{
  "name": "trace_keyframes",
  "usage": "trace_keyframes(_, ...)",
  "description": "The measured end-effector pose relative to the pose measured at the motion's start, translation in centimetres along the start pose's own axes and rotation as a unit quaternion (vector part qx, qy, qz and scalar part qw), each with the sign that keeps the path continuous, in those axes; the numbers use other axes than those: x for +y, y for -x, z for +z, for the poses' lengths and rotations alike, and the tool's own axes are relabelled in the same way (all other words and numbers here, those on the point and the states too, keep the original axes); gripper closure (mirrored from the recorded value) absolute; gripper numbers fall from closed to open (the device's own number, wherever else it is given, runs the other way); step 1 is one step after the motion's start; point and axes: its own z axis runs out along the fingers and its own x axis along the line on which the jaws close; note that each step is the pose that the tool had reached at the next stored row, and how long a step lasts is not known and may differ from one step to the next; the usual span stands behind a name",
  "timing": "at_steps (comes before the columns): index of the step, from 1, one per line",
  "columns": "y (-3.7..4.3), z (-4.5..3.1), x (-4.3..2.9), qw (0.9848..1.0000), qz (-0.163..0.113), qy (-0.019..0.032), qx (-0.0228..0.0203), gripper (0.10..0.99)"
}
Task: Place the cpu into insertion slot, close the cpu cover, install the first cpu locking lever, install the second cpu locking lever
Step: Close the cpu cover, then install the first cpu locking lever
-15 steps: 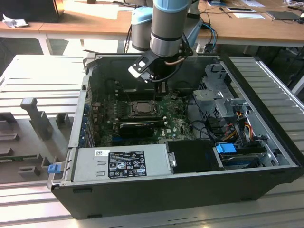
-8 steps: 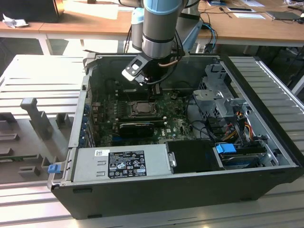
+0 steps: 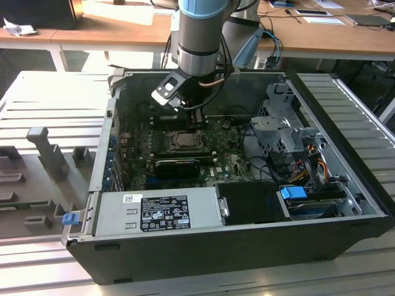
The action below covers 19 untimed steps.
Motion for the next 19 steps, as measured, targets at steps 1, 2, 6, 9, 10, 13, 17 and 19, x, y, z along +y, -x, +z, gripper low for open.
trace_keyframes(1,-0.01,0.00,-0.13,1.0000,0.000,0.0000,0.0000,0.980)
trace_keyframes(2,-0.02,0.00,-0.19,1.0000,0.000,0.0000,0.0000,0.980)
trace_keyframes(6,-0.02,-0.13,-0.25,1.0000,0.000,-0.0001,-0.0001,0.980)
trace_keyframes(9,-0.07,-0.79,-0.24,1.0000,0.000,-0.0001,-0.0001,0.980)
trace_keyframes(10,-0.08,-1.01,-0.24,1.0000,0.000,0.0000,-0.0001,0.980)
trace_keyframes(13,-0.12,-1.79,-0.24,1.0000,0.000,0.0000,-0.0003,0.980)
trace_keyframes(17,-0.19,-3.01,-0.23,1.0000,0.000,-0.0001,-0.0003,0.980)
trace_keyframes(19,-0.23,-3.56,-0.23,1.0000,0.000,-0.0001,-0.0003,0.980)
